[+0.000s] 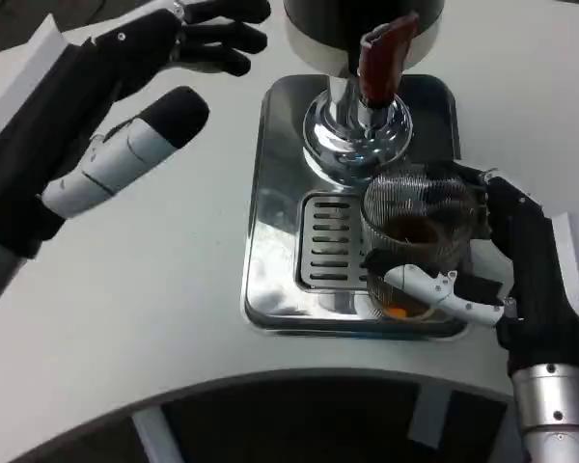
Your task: Grasp the cup under the faucet to collect the drink, then remove the cup.
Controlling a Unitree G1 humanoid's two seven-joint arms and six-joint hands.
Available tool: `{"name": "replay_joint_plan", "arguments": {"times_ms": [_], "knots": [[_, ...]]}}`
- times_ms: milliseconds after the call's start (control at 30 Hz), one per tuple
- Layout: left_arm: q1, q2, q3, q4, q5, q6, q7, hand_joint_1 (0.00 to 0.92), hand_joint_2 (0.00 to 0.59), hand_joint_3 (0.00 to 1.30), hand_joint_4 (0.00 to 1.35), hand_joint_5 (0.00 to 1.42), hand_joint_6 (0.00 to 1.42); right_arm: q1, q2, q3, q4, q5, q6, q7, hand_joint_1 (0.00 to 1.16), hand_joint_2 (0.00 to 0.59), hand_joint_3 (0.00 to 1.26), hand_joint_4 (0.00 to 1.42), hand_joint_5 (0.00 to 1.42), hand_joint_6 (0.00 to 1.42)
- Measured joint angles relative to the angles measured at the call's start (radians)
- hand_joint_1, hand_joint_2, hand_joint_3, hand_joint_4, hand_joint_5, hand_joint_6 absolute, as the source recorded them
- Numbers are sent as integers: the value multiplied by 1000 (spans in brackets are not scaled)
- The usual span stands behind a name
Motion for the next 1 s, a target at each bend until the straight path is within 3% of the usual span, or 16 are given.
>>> {"name": "replay_joint_plan", "arguments": {"times_ms": [433, 1000], "knots": [[76, 20, 38, -20, 7, 4, 23, 0, 123, 326, 333, 373, 319, 12, 3, -1, -32, -1, 1, 1, 1060, 143, 629, 714, 836, 647], [184, 22, 42, -14, 117, -33, 81, 0, 125, 318, 333, 363, 306, 90, -8, -17, -146, -7, 3, 29, 1064, 129, 674, 752, 891, 742]]}}
